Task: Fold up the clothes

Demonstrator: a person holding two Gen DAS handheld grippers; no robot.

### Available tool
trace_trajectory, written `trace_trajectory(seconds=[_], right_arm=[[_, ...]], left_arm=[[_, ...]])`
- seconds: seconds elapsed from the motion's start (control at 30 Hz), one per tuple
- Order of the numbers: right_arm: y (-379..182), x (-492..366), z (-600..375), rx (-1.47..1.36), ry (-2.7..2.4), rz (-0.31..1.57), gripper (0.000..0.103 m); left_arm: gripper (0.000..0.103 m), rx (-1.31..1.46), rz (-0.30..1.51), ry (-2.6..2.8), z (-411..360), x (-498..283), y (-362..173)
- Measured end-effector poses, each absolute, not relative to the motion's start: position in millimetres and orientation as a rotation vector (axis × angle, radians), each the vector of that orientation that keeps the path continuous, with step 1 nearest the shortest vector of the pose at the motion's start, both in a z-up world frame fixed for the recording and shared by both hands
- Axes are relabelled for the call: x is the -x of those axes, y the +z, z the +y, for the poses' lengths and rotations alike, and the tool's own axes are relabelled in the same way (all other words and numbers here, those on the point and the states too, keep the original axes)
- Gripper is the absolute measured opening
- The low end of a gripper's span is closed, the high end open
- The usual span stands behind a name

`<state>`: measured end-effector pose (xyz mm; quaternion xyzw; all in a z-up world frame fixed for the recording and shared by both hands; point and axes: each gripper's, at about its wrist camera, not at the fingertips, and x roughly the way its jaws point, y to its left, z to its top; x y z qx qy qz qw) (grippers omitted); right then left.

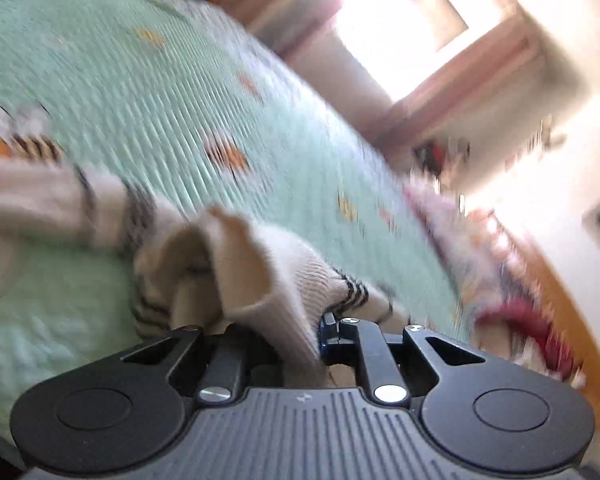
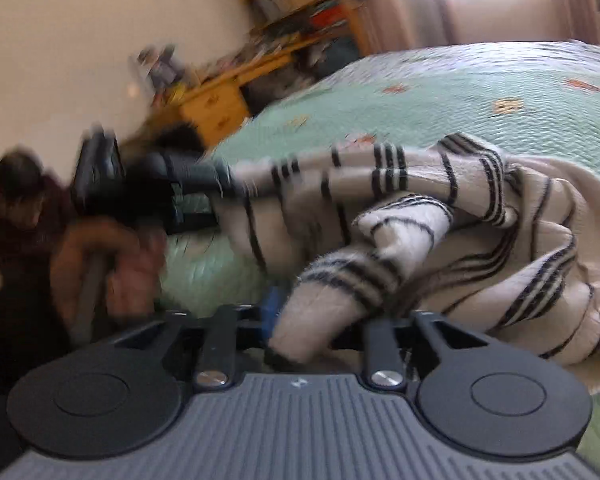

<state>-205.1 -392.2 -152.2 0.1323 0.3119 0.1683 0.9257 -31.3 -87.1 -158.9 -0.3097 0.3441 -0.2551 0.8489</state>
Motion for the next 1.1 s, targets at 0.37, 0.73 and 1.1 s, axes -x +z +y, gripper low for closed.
trace_trajectory(seconds=[0.37,0.73,1.1], right_arm=[[-150,190,-485,-0.449,-0.01,0.568,0.078],[-182,95,-356,0.182,0.217,0.628,0.083],[-117,50,-410,-0.015,0.075,0.449,0.014]], left_arm=[[0.012,0.677,0.697,-0.486,-43,36,-148],[0.012,0.565,0.615,-0.658,-71,60,-112],[0.012,0.484,0.542,-0.733,-131,-14,-39]])
